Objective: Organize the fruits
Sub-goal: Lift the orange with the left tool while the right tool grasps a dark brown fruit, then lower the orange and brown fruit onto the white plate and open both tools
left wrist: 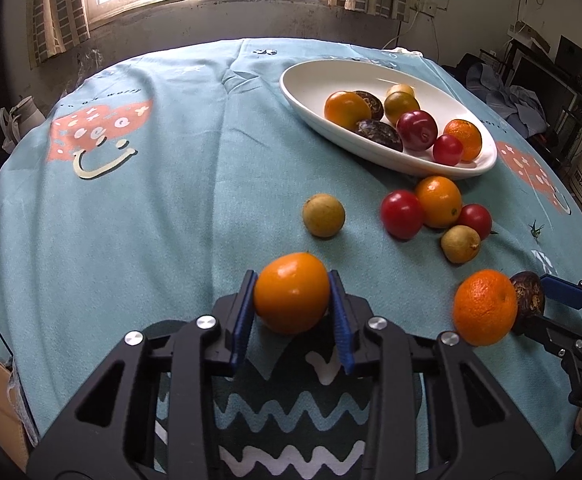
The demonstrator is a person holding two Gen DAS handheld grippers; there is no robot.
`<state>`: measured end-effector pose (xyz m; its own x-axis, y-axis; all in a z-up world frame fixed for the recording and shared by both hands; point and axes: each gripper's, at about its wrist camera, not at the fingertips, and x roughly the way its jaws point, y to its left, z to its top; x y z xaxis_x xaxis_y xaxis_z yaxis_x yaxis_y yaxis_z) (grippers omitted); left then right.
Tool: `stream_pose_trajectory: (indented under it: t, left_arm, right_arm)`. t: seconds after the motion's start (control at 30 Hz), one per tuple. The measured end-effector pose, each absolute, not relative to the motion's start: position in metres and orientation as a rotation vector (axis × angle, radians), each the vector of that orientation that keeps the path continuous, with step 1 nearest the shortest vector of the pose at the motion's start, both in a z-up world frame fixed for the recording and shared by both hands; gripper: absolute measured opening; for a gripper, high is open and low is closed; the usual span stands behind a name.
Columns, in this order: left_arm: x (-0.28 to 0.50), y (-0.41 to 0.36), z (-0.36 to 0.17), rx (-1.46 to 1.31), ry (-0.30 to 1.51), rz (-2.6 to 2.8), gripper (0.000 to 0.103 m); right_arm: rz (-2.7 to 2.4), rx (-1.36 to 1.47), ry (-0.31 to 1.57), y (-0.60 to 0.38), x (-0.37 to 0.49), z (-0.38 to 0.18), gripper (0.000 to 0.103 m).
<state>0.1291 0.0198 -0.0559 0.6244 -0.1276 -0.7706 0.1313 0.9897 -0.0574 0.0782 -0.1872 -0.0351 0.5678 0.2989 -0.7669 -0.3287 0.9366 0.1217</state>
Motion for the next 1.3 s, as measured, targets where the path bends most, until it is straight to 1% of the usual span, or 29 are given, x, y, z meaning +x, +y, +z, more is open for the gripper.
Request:
stream_pose_trajectory:
  t: [0.2, 0.3, 0.37, 0.63, 0.77, 0.87, 1.0, 1.1, 1.2, 1.3]
  left_arm:
    - [0.129, 0.016, -0.058, 0.028, 0.888, -0.145, 0.036]
    - [0.129, 0.014, -0.057, 0.040, 0.889, -0.143, 0.036]
    - [0.129, 0.014, -0.057, 0.035, 0.888, -0.146, 0.036]
    - [0.116, 0.015, -0.038, 0.027, 0.797, -0.148, 0.035]
    - [0.115, 0.016, -0.016, -0.018, 0.757, -0.156, 0.035]
    - [0.125, 0.009, 0.008, -0.020, 0.733, -0.177, 0.035]
    - [0.147, -0.010, 0.044, -0.015, 0.679, -0.198, 0.035]
    - [0.168, -0.027, 0.057, -0.011, 0.654, -0.208, 0.035]
    - [0.191, -0.045, 0.051, 0.002, 0.661, -0.208, 0.035]
    - [0.213, -0.057, 0.028, 0.021, 0.703, -0.209, 0.035]
  right_arm:
    - [0.379, -0.099, 0.916, -0.173, 0.079, -0.040, 0.052]
    - [0.371, -0.117, 0.919, -0.170, 0.080, -0.043, 0.047]
    - [0.372, -0.104, 0.916, -0.172, 0.080, -0.042, 0.045]
    - [0.360, -0.025, 0.854, -0.188, 0.079, -0.028, 0.044]
    - [0.353, 0.097, 0.769, -0.212, 0.078, -0.003, 0.044]
    - [0.332, 0.172, 0.693, -0.231, 0.087, 0.031, 0.045]
    - [0.296, 0.184, 0.604, -0.244, 0.111, 0.082, 0.045]
    - [0.277, 0.203, 0.566, -0.247, 0.136, 0.100, 0.045]
    - [0.268, 0.218, 0.579, -0.241, 0.165, 0.090, 0.045]
    - [0.267, 0.228, 0.640, -0.231, 0.197, 0.061, 0.045]
